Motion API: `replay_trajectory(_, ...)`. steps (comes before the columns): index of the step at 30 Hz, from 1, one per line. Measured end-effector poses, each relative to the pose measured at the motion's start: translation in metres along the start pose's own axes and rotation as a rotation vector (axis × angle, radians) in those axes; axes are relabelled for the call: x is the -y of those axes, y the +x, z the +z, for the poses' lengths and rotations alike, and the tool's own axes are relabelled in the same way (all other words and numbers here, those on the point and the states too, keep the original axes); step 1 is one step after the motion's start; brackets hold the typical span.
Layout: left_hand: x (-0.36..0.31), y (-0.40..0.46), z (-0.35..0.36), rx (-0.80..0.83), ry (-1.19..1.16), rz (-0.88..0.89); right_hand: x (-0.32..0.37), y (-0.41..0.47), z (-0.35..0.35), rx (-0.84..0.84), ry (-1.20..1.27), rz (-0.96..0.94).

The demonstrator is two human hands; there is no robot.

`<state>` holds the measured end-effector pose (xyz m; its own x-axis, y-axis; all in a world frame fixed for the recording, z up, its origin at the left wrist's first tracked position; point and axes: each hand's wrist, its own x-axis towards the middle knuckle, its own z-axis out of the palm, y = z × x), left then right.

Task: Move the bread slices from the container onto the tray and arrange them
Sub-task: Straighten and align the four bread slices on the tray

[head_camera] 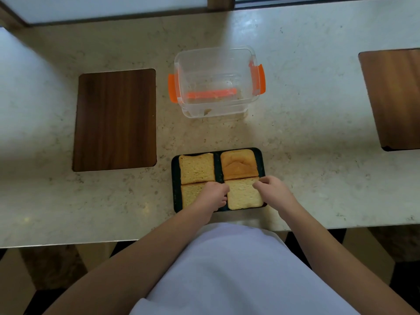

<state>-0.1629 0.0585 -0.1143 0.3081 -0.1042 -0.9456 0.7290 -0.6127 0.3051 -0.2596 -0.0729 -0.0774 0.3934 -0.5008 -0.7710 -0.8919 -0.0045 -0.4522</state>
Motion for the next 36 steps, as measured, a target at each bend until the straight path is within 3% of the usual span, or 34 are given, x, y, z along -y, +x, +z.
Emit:
replay_trajectory(10,0.0,0.0,-0.014,0.03,0.056,0.184,0.002,0.016,-0.008,0.045,0.106,0.042)
replay_trajectory(30,-0.016,-0.006,-0.008,0.0,0.182,0.298,0.014,0.029,0.001,0.049,0.036,0.023)
replay_trajectory(36,-0.016,0.002,-0.01,0.013,0.135,0.255,0.007,0.036,-0.003,0.063,0.047,0.023)
